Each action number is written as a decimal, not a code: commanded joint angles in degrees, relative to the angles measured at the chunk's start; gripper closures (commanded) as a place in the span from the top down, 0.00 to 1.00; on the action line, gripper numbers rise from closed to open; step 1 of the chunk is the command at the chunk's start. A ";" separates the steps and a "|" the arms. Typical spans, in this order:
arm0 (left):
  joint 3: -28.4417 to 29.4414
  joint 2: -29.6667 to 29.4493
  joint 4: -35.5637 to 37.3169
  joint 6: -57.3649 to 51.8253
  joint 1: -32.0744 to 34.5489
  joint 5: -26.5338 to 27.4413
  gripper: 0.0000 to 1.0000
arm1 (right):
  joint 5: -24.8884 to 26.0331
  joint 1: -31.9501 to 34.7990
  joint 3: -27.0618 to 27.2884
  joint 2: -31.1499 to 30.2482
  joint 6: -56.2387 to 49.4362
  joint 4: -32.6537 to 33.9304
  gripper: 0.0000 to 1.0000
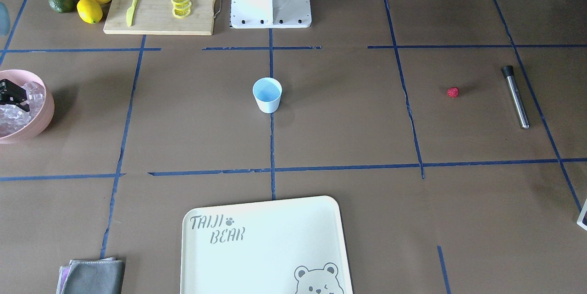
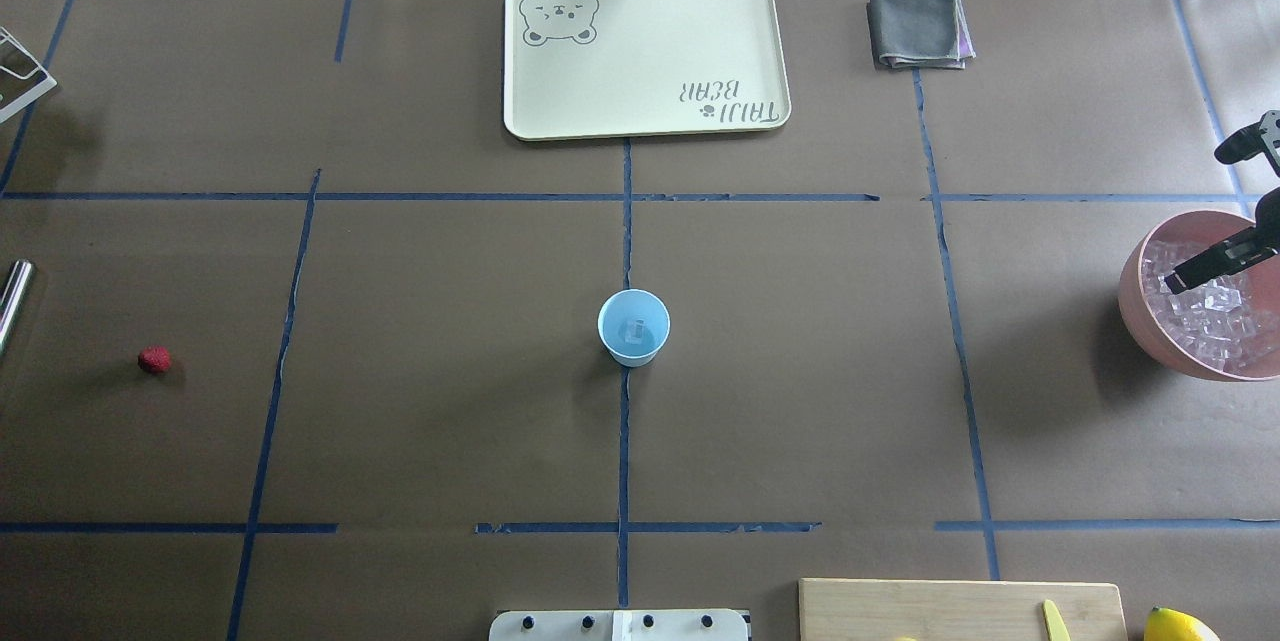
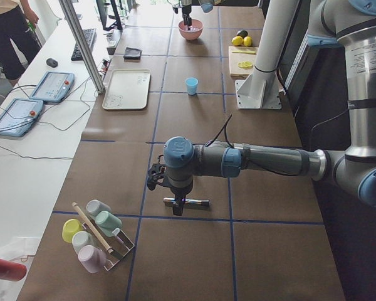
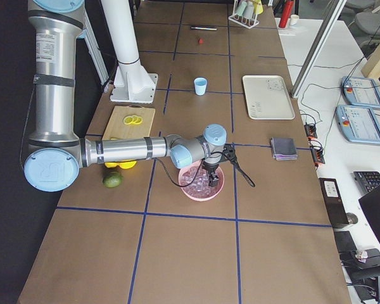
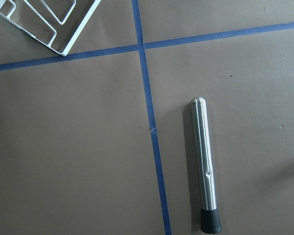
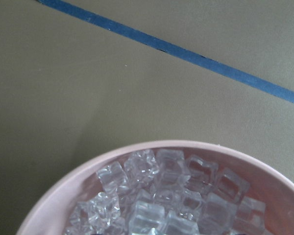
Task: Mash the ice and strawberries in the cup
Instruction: 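Lower the right gripper into the bowl and grasp another ice cube, then carry the ice cube with the right gripper over the cup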
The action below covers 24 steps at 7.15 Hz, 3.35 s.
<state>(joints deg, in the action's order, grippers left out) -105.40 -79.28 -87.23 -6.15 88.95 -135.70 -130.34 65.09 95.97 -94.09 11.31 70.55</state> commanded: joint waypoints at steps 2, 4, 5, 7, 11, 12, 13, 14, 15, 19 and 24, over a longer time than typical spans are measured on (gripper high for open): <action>0.10 0.00 0.04 0.00 0.00 0.00 1.00 | -0.17 -0.05 -0.26 0.05 0.03 0.03 0.80; 0.10 0.00 0.05 0.00 0.00 0.00 1.00 | -1.84 -0.05 -0.17 0.05 0.03 -0.06 0.36; 0.10 0.00 0.05 0.00 0.00 0.00 1.00 | -1.84 -0.05 -0.17 -0.04 -0.06 -0.06 0.07; 0.10 0.00 0.05 0.00 0.00 0.00 1.00 | -2.89 -0.05 0.35 -0.04 -0.06 -0.15 0.00; 0.02 0.00 0.05 0.00 0.00 0.00 1.00 | -4.31 0.66 11.22 0.40 5.78 0.55 0.00; 0.02 0.00 0.05 0.00 0.00 0.00 1.00 | -4.39 0.31 14.47 0.66 11.83 0.55 0.00; 0.02 0.00 0.05 0.00 0.00 -0.09 1.00 | -4.39 -2.57 17.55 1.88 20.07 0.38 0.00; 0.02 0.00 0.05 0.00 0.00 0.00 1.00 | -4.13 -5.64 18.37 5.72 29.29 0.20 0.00; 0.02 0.00 0.05 0.00 0.00 0.00 1.00 | -3.52 -8.54 18.81 9.93 37.65 0.20 0.00; -0.07 0.00 0.05 -0.09 0.00 -0.09 1.00 | 10.76 -28.21 14.98 29.26 65.01 0.64 0.00; 0.02 0.00 0.05 -0.09 0.00 -0.09 1.00 | 22.32 -37.14 3.52 41.80 73.24 0.55 0.01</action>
<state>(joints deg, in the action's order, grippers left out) -105.41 -79.28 -87.19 -6.24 88.95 -135.78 -108.46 28.22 100.10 -52.69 84.55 70.96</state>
